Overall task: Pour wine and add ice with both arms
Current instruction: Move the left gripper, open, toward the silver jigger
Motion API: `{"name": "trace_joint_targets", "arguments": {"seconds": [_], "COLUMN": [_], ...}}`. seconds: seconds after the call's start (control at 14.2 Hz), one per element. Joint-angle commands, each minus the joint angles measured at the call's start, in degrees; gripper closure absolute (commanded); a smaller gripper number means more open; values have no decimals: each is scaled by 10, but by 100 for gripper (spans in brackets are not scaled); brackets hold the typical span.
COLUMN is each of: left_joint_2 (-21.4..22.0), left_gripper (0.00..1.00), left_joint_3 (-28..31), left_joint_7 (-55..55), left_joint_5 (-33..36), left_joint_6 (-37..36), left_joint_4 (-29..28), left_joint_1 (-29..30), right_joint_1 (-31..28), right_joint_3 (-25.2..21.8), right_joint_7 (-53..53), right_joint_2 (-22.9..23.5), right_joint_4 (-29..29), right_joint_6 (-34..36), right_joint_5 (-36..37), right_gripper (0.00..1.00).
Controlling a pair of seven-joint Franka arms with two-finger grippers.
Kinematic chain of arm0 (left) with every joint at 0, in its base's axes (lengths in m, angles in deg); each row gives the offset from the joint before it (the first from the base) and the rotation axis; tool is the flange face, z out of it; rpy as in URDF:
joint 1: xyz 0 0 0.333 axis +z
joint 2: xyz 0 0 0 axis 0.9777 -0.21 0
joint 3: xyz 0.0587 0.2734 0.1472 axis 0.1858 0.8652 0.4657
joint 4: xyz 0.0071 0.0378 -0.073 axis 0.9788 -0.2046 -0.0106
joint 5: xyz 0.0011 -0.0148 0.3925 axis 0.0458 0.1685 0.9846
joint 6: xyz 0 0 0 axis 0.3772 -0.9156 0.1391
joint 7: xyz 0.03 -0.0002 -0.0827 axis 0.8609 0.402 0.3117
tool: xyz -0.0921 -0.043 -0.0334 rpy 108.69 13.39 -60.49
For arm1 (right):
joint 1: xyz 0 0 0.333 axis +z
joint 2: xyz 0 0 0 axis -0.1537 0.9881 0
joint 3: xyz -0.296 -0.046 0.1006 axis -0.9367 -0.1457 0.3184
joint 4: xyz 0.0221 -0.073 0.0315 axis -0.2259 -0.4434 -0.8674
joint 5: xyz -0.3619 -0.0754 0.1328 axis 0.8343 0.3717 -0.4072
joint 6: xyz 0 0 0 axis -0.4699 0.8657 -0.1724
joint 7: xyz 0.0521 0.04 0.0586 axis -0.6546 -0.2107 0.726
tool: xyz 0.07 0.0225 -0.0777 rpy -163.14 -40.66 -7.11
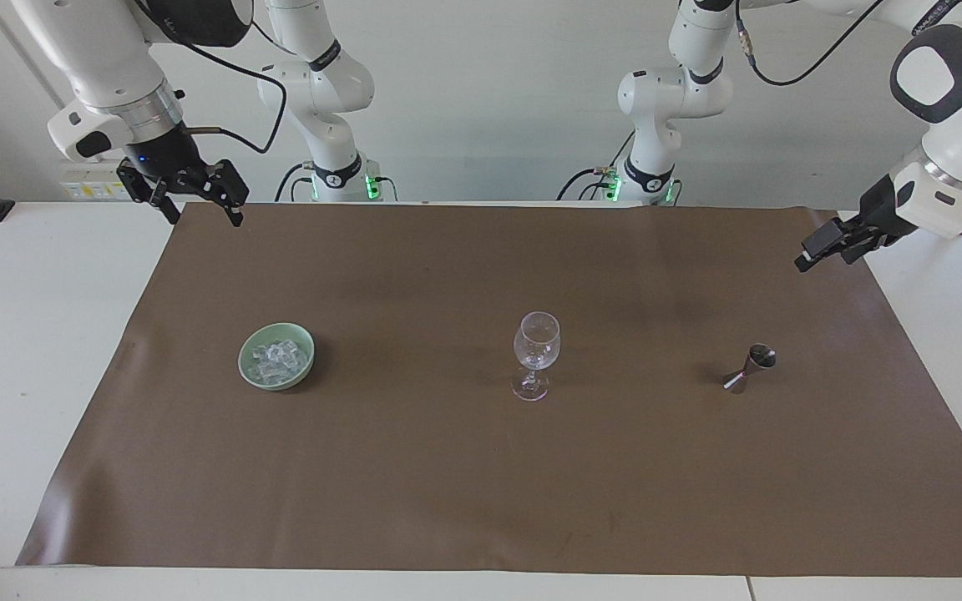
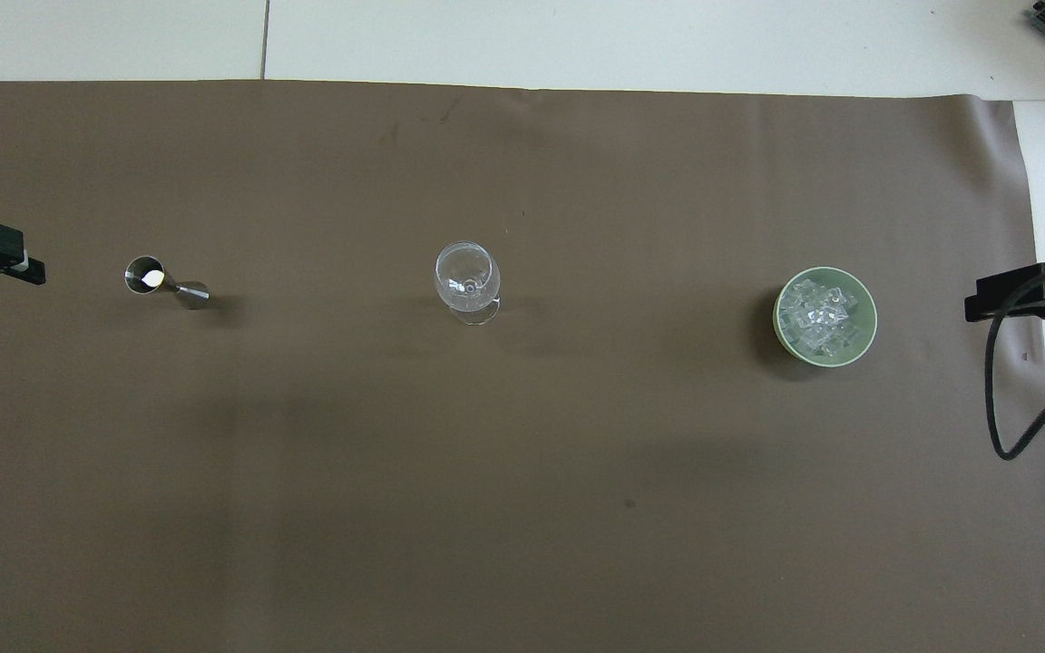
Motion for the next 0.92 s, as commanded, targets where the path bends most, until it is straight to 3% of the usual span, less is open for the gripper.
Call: {"name": "trace_joint_targets", "arguments": {"seconds": [0.0, 0.85], "left_joint_2": [-22, -102], "left_gripper": [0, 0], "left_joint_3": [46, 126], "left_joint_7": [15, 157], "left_joint_5": [-62, -212], "left_joint_6": [7, 6], "left_joint_4": [3, -2], "left_joint_1": [-10, -19], "right_joint_1": [-8, -8], "right_joint_3": [4, 4], "right_joint_7": [14, 14], "right_joint_2": [-5, -5], "right_joint_4": [1, 1], "right_joint_6": [7, 7], "right_joint_5": [-2, -2], "right_gripper": [0, 0]}}
